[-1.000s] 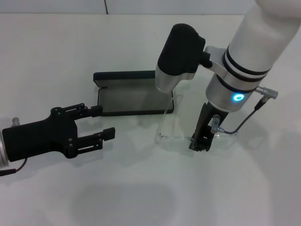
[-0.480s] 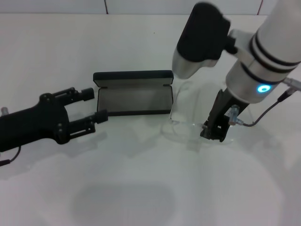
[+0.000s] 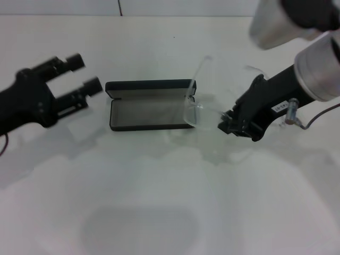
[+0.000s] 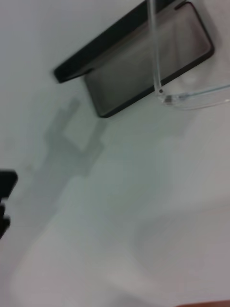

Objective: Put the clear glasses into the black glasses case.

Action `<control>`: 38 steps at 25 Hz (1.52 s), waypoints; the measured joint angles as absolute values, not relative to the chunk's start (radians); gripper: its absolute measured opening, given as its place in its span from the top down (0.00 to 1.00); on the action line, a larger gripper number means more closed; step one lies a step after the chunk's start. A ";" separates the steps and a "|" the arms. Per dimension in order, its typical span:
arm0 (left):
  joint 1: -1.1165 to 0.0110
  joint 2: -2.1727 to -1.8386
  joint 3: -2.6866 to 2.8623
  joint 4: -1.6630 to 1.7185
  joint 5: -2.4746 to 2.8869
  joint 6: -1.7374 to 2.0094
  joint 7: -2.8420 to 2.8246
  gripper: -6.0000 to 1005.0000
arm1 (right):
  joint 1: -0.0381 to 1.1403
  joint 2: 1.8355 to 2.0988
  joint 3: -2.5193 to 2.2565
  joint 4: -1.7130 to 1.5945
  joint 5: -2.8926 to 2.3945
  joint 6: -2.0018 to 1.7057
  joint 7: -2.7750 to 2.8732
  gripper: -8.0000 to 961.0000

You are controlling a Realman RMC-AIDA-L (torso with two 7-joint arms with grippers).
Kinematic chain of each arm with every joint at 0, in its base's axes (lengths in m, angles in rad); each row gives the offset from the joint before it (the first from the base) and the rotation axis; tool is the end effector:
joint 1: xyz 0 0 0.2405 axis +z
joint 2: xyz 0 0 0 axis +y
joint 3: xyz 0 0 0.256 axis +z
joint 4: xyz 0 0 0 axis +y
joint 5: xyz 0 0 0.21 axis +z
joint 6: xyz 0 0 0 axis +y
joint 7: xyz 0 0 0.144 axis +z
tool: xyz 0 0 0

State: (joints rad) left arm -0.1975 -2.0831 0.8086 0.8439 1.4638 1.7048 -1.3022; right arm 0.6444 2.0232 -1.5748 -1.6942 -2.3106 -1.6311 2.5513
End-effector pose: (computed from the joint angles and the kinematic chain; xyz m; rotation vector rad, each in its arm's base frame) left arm -0.2779 0.2681 0.0609 -2.3744 -0.4689 -1.1183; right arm 0.0711 0.3177 0.0011 -2.8925 0.3479 -0.2854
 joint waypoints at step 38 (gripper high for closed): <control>-0.431 -2.086 1.040 0.774 1.327 1.834 -1.456 0.96 | 0.466 2.027 -1.418 -0.929 -1.364 -1.653 1.103 0.87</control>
State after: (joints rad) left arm -0.4312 -2.0860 1.0402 0.7736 1.3275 1.8345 -1.4563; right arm 0.4665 2.0270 -1.4181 -0.9292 -1.3643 -1.6528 1.1025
